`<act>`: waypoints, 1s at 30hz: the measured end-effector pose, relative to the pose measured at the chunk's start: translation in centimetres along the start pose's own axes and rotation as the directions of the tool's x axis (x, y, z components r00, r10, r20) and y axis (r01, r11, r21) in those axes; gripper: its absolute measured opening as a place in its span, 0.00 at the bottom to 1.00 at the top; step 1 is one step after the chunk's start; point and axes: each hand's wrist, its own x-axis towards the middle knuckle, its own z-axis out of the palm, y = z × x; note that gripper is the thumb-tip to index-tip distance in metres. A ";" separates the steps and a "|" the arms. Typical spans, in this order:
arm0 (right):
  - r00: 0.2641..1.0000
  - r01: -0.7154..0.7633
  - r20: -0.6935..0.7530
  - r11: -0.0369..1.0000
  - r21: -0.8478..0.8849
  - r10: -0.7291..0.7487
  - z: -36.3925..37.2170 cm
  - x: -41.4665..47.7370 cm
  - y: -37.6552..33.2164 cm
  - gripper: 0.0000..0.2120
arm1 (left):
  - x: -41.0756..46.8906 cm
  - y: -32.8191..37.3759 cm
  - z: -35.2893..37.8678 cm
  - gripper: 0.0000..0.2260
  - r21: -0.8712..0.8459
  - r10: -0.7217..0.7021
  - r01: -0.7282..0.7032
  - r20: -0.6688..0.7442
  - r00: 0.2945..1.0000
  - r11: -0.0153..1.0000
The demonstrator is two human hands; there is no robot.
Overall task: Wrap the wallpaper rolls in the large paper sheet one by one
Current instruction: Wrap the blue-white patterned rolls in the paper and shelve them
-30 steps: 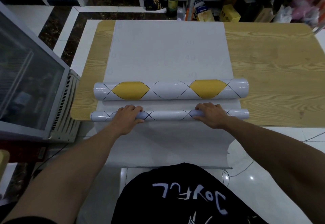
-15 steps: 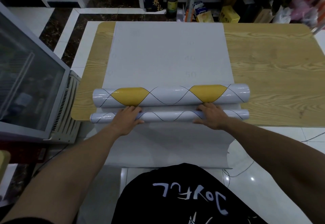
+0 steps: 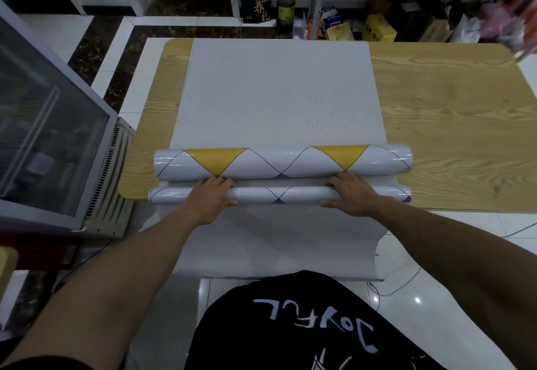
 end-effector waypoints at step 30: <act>0.998 0.027 0.065 1.000 0.007 -0.028 -0.8 -0.2 0.6 0.21 | 0.0 -0.1 0.3 0.22 -0.048 -0.028 0.028 0.002 1.000 0.998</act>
